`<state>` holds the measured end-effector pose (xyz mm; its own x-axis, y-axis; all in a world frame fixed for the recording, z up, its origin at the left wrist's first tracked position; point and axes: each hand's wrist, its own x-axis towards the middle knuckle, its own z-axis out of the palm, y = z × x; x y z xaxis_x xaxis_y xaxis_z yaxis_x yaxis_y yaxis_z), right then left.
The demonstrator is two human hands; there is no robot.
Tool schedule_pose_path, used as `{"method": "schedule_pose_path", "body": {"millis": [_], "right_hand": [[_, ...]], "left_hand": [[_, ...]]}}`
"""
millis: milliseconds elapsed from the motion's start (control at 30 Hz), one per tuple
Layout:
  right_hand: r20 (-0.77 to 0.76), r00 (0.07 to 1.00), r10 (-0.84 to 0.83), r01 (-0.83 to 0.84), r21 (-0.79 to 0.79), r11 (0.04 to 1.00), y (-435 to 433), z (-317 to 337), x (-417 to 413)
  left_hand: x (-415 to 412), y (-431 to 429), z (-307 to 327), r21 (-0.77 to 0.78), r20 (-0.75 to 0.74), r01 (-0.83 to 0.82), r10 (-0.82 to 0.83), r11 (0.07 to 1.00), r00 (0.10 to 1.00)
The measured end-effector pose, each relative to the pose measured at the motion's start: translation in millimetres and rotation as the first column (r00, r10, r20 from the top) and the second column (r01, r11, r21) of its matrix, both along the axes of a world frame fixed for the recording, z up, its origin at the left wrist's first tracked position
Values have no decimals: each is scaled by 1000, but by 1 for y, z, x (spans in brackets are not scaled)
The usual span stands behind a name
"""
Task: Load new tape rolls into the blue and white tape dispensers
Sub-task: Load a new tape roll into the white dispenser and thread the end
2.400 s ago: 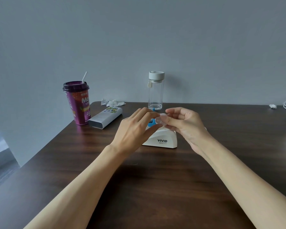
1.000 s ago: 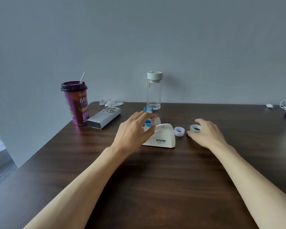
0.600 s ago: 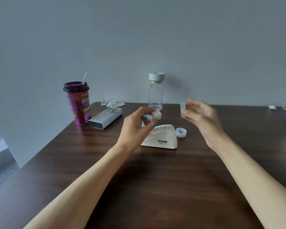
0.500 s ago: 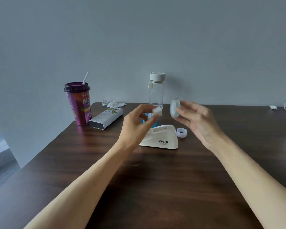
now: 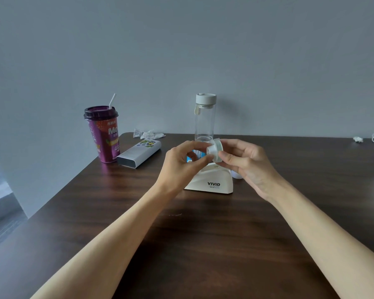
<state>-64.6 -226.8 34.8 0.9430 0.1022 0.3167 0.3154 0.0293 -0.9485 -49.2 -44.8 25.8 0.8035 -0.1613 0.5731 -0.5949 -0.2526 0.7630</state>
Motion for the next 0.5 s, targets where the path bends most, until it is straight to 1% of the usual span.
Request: {"method": "schedule_pose_path", "body": {"millis": [167,267,400,500], "right_hand": [[49,998,-35,40,-101,994,-1,-1,0],[75,995,-59,70,-161,984,0,-2,0],[5,995,-103,103,-131,986,0,0,-1],[4,994,-109,109,-51,993,-2,0,1]], "left_hand": [[4,1,-4,31,-23,-23,24,999,999],[6,1,-6,20,-45,-18,18,1000,999],[4,-3,-3,-93,-142,44,-57,995,988],[5,-4,-3,-124,-159,66,-86,990,984]]}}
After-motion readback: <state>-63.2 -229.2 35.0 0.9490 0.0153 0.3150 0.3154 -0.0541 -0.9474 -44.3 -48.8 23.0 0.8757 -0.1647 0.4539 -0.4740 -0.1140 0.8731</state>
